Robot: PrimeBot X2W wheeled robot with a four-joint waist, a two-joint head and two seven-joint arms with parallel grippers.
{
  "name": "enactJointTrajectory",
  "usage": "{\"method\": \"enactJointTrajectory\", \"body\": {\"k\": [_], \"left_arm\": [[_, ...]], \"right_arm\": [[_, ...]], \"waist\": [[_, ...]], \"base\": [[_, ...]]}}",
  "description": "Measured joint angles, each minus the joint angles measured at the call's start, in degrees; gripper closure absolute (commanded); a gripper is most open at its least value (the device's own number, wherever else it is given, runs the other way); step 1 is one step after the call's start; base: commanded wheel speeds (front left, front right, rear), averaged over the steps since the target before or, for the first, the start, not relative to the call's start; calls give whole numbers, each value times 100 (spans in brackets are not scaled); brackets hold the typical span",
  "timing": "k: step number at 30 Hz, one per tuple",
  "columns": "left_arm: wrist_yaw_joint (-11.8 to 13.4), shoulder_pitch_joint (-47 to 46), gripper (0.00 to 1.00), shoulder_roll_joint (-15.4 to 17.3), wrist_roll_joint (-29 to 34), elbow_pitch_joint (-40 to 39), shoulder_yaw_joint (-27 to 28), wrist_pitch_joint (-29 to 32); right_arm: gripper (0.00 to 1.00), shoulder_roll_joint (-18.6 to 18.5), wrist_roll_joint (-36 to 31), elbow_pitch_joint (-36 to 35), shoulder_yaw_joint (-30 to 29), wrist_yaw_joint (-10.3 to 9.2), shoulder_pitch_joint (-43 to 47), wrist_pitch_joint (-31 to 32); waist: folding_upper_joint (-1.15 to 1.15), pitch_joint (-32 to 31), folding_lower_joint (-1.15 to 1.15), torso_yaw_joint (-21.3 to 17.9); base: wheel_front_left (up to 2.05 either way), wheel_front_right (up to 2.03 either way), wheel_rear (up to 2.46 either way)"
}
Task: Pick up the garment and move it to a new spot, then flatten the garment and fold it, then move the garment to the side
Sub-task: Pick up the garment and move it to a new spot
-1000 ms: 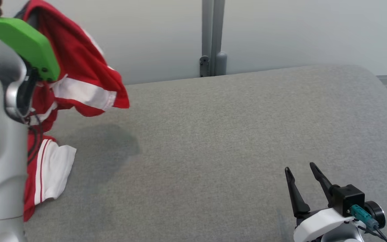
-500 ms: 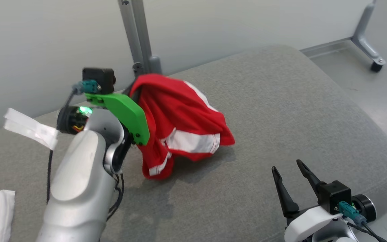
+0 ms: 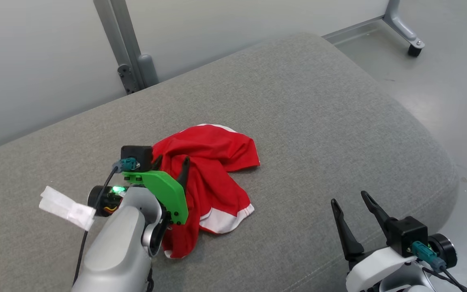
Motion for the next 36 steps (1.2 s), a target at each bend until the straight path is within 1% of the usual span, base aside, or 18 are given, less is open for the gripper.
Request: {"method": "enactJointTrajectory", "body": {"k": [6, 9, 12, 16, 19, 24, 26, 30, 36], "left_arm": [[-27, 371, 0, 9, -98, -421, 85, -1080], [119, 715, 0, 74, -100, -773, 212, -1545], [232, 1228, 0, 202, -127, -1222, 394, -1785], [336, 1972, 0, 290, -118, -1904, 611, -1884], [398, 2482, 0, 368, 93, -2499, 786, -1902], [367, 3260, 0, 353, 352, -3290, 1237, -1907], [305, 3540, 0, 326, 405, -3434, 1401, -1907], [96, 4025, 0, 300, 535, -3497, 1647, -1907], [-114, 4347, 0, 271, 703, -3307, 1879, -1907]], "right_arm": [[0, 3, -3, -57, -223, 0, 119, 0], [0, 1, -2, -78, -385, 0, 193, -1], [0, 0, 2, -90, -483, -1, 243, -40], [0, -1, 46, -54, -548, -1, 329, -111], [0, 2, 82, 35, -565, -1, 347, -183], [0, -3, 81, 187, -543, -1, 430, -312], [0, -29, 81, 264, -517, -1, 445, -376], [0, -123, 105, 424, -449, -1, 497, -503], [0, -201, 298, 641, -461, -1, 588, -608]], "waist": [[0, -24, 0, 313], [0, -81, 0, 548], [0, -174, 0, 835], [0, -301, 0, 1210], [0, -398, 0, 1475], [0, -550, 0, 1858], [0, -607, 0, 1983], [0, -726, 0, 2183], [0, -852, 0, 2299]], "base": [[0, 0, 0], [0, 0, 0], [0, 0, 0], [0, 0, 0], [0, 0, 0], [0, 0, 0], [0, 0, 0], [0, 0, 0], [0, 0, 0]]}}
